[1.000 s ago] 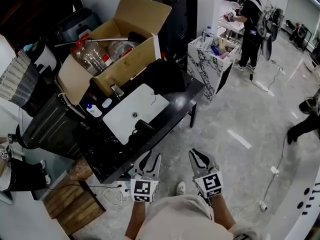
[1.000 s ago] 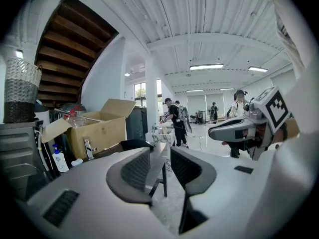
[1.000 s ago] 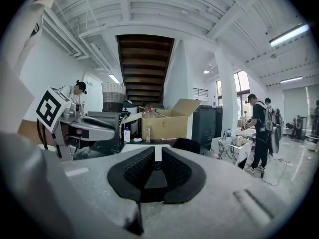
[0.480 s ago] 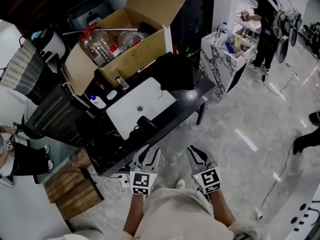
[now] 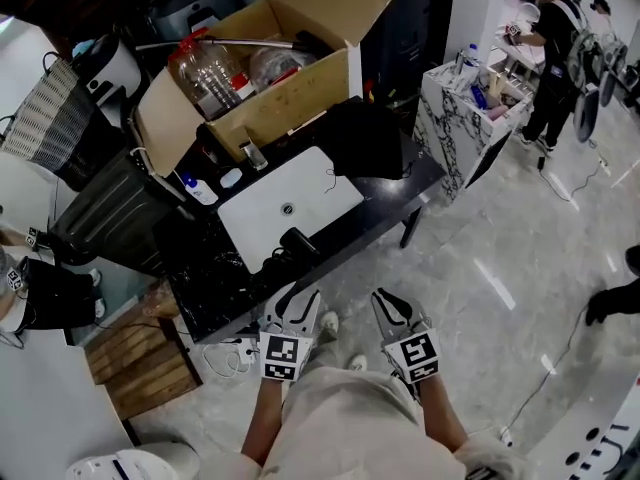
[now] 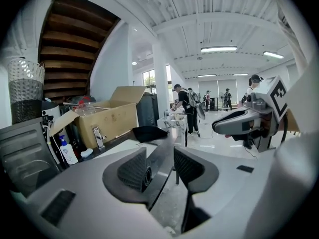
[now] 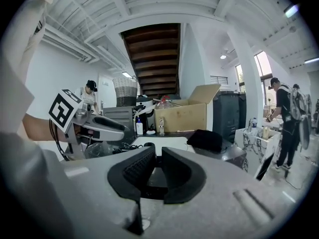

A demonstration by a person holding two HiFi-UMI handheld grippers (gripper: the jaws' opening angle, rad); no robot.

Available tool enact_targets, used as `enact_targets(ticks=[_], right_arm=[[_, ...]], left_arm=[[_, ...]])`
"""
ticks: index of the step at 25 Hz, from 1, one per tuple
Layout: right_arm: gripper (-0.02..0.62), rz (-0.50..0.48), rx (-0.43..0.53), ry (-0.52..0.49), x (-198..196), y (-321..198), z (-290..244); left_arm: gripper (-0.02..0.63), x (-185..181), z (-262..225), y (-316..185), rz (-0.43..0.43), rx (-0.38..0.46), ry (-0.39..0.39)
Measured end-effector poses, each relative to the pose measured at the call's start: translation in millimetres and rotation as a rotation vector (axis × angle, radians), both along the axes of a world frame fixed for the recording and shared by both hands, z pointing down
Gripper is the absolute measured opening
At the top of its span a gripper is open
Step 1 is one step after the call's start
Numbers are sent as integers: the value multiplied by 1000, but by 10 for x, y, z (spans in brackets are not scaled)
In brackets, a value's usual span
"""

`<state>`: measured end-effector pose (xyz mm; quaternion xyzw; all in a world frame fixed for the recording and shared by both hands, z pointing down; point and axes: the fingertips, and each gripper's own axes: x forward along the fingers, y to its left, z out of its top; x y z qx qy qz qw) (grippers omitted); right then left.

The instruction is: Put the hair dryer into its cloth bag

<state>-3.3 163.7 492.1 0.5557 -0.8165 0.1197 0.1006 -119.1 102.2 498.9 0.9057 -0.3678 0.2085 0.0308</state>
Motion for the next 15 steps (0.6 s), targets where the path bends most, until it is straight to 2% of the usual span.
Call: enact_targets(ticks=[9,15], right_arm=[[28,-100,-50,26,-308,-379,195],[28,-134,-101,39,-459,-650,352]], left_arm=[[196,-332,267,-444,-57,-46,-61],[209,-526,484,-711,-63,-88,-106]])
